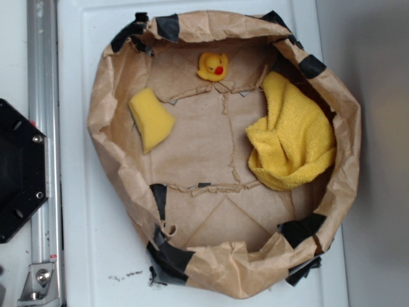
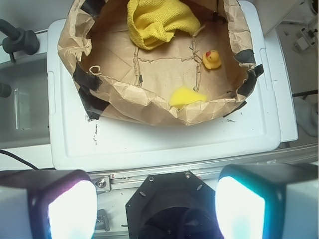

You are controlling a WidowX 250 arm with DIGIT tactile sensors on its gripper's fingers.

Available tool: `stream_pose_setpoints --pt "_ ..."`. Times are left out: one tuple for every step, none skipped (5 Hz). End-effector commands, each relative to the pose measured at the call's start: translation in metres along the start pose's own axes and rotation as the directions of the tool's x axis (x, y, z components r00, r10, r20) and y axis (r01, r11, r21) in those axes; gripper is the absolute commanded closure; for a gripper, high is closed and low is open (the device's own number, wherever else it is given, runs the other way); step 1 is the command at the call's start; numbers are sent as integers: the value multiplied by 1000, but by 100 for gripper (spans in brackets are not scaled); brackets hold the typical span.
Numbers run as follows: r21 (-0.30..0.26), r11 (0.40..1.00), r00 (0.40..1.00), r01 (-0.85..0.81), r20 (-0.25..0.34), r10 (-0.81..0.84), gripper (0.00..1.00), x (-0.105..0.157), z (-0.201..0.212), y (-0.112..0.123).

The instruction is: Grab the green sponge.

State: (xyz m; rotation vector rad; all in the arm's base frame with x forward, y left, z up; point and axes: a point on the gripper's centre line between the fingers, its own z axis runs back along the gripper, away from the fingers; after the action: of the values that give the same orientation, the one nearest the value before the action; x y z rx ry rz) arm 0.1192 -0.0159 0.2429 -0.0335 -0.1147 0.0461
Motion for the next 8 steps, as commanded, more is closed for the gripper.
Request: stream_pose_setpoints --pt "0 1000 1000 0 0 0 0 0 0 0" --pt "-67 993 994 97 -41 -100 0 41 -28 41" --pt "-101 981 984 168 -40 -172 0 77 -45 62" --pt "-138 958 966 251 -21 -256 0 102 -77 70" --pt "-114 901 898 419 -93 -430 0 106 -127 55" --pt "-28 835 821 550 -161 -547 0 104 -158 44" --pt "46 884 866 465 -229 -444 0 100 -166 60" --pt "46 884 866 465 -229 -444 0 100 -166 60"
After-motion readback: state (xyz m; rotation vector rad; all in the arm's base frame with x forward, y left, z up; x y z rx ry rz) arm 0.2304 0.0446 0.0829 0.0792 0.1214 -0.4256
